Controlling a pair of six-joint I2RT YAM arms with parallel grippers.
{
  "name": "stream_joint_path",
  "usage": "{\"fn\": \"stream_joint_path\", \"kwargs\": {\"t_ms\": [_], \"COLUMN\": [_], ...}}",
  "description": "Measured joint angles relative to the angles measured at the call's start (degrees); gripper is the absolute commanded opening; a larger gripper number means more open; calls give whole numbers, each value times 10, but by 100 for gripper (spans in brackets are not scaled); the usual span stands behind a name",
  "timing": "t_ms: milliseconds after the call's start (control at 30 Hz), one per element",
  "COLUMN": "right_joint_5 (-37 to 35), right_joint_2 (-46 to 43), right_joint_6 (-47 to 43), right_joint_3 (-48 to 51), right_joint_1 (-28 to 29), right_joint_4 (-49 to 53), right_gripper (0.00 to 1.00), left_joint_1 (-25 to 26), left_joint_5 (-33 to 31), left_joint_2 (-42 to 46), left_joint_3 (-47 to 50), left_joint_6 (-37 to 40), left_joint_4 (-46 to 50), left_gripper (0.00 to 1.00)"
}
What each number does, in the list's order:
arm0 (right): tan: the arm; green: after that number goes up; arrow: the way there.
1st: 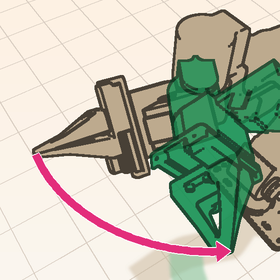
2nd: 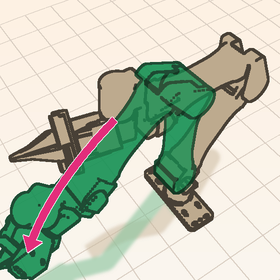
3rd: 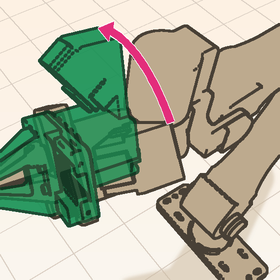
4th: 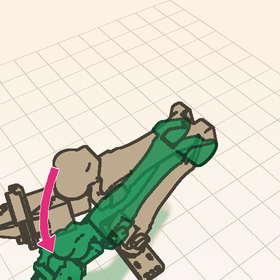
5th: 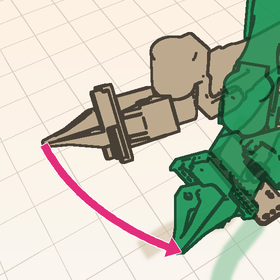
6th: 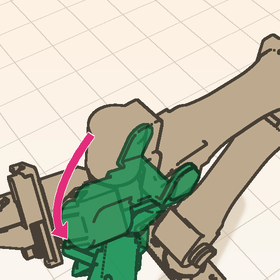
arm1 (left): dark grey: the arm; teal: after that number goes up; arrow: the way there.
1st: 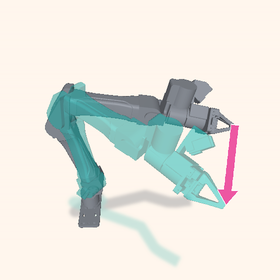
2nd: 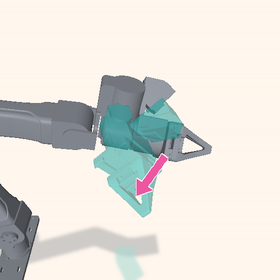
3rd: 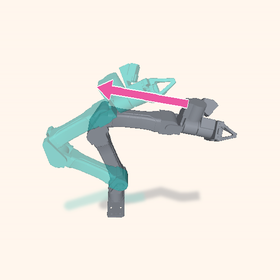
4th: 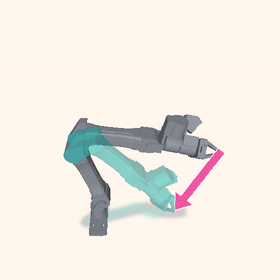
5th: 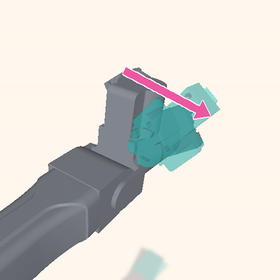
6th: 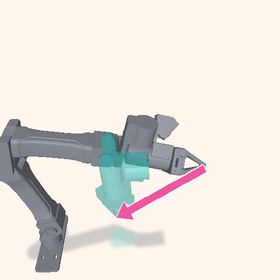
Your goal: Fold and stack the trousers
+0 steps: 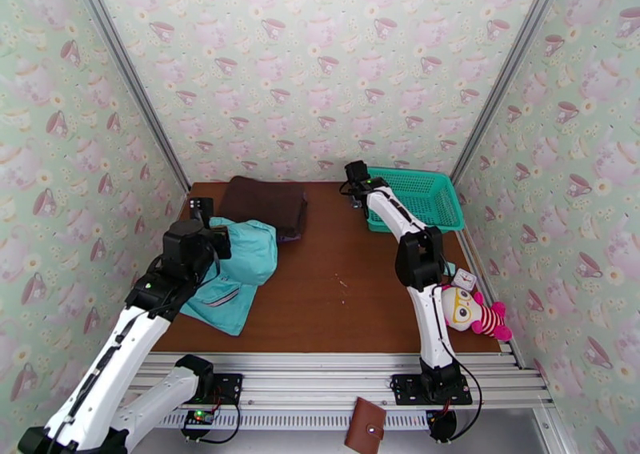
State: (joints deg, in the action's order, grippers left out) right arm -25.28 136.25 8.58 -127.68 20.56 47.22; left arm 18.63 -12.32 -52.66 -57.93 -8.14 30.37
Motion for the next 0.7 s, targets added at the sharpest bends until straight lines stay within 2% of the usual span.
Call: {"fn": "stream_joint_path", "kwargs": {"t_ms": [167,233,333,433,567,633,667,700], "right_joint_5": [33,45,65,92,128,141,146,150], "right_joint_2": [2,-2,-32,-101,-274,-376,-436,-492], "right_joint_6": [20,25,30,40,79,103,117,131], "right_joint_3": [0,9,57,140,302,392,444,495], "right_joint_1": [0,0,0,3,4,5,5,5], "right_joint_4": [-4,-20,-51,-88,-146,-184,-204,-222], "right_gripper": [63,72,79,81,81,82,82,83], "left_joint_1": [30,45,77,111,149,161,166,172], "left_joint_5": [19,18,15,6,-1,-15,-28,-47], "left_joint_2": [-23,-29,-39,-53,-61,-47,-40,-43], "left_joint_3": [-5,-23,-64,-111,-129,-86,-55,-26], "left_joint_6": [-26,-43,-75,-108,-180,-227,-253,-266], "left_joint_4": [13,30,40,36,-21,-82,-107,-123], "left_gripper": [0,0,0,0,0,9,17,31]}}
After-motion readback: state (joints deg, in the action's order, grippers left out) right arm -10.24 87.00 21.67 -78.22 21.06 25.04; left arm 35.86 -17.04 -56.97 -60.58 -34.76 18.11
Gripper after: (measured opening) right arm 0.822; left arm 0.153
